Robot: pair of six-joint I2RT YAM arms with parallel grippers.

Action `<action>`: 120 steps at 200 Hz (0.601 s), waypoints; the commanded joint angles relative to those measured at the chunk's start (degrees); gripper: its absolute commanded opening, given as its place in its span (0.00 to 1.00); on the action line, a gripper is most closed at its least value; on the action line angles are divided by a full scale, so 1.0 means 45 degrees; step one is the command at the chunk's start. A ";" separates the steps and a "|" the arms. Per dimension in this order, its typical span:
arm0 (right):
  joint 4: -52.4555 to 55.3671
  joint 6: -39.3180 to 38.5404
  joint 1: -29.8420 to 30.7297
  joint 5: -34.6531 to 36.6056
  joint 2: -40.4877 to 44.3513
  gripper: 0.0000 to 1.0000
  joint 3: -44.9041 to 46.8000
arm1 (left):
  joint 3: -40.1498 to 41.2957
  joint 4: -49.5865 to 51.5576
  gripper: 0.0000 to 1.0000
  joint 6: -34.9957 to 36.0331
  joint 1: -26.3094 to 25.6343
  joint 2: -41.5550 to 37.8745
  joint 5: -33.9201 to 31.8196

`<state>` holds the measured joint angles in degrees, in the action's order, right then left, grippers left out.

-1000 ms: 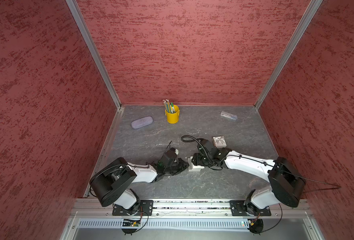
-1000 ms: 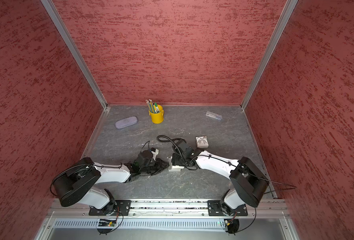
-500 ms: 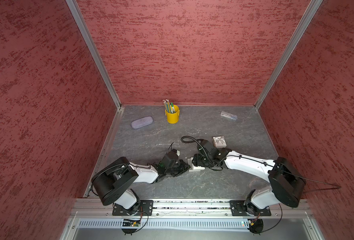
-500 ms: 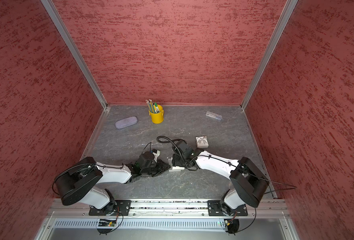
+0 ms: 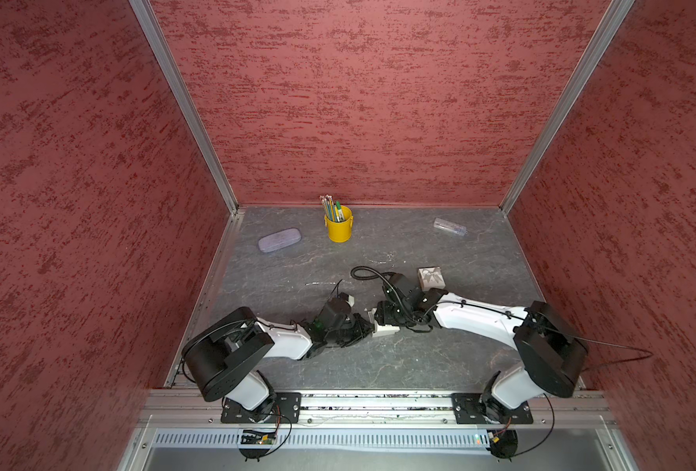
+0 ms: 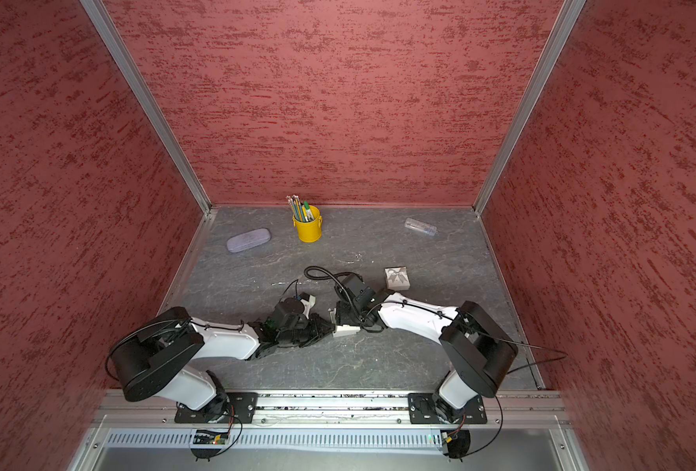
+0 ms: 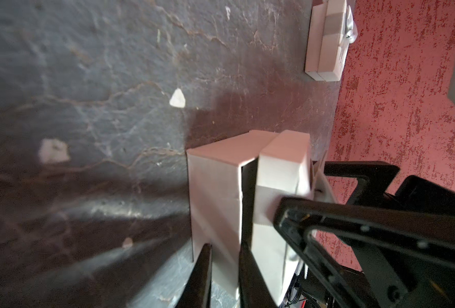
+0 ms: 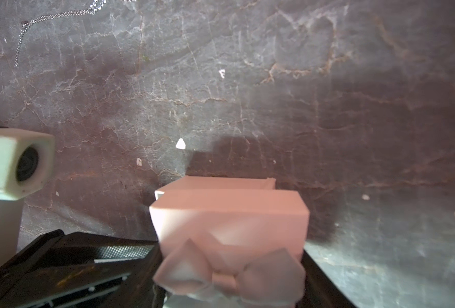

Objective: Take the necklace out of the lift-off lid jewelry box
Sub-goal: Close the lid on the jewelry box.

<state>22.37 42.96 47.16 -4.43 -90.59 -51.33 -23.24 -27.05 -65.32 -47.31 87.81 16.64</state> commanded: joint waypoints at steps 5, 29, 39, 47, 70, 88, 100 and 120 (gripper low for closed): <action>-0.0127 -0.0435 0.0087 -0.0446 -0.0236 0.66 -0.0468 | -0.0186 0.0061 0.20 0.0155 -0.0029 0.0069 0.0052; 0.0085 -0.0676 0.0082 -0.0662 -0.0356 0.66 -0.0548 | -0.0176 0.0462 0.26 0.0354 0.0061 -0.0205 0.0032; 0.0210 -0.0755 0.0082 -0.0622 -0.0388 0.66 -0.0563 | -0.0152 0.0679 0.29 0.0479 0.0112 -0.0395 0.0022; 0.0308 -0.0795 0.0087 -0.0582 -0.0379 0.66 -0.0551 | -0.0118 0.0847 0.31 0.0563 0.0159 -0.0591 0.0013; 0.0414 -0.0836 0.0080 -0.0521 -0.0340 0.66 -0.0520 | 0.0093 0.1236 0.35 0.0798 0.0402 -0.1208 0.0032; 0.0439 -0.0855 0.0087 -0.0513 -0.0342 0.66 -0.0547 | 0.0346 0.1343 0.35 0.0940 0.0714 -0.1605 0.0152; 0.0439 -0.0885 0.0087 -0.0501 -0.0335 0.67 -0.0583 | 0.0513 0.1295 0.35 0.1034 0.0977 -0.1777 0.0330; 0.0439 -0.0918 0.0076 -0.0557 -0.0319 0.67 -0.0672 | 0.0745 0.0959 0.35 0.1084 0.1392 -0.1781 0.0676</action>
<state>23.03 39.38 47.16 -6.31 -91.55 -52.38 -21.63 -21.61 -62.04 -42.81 80.09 17.61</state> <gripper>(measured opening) 0.670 0.349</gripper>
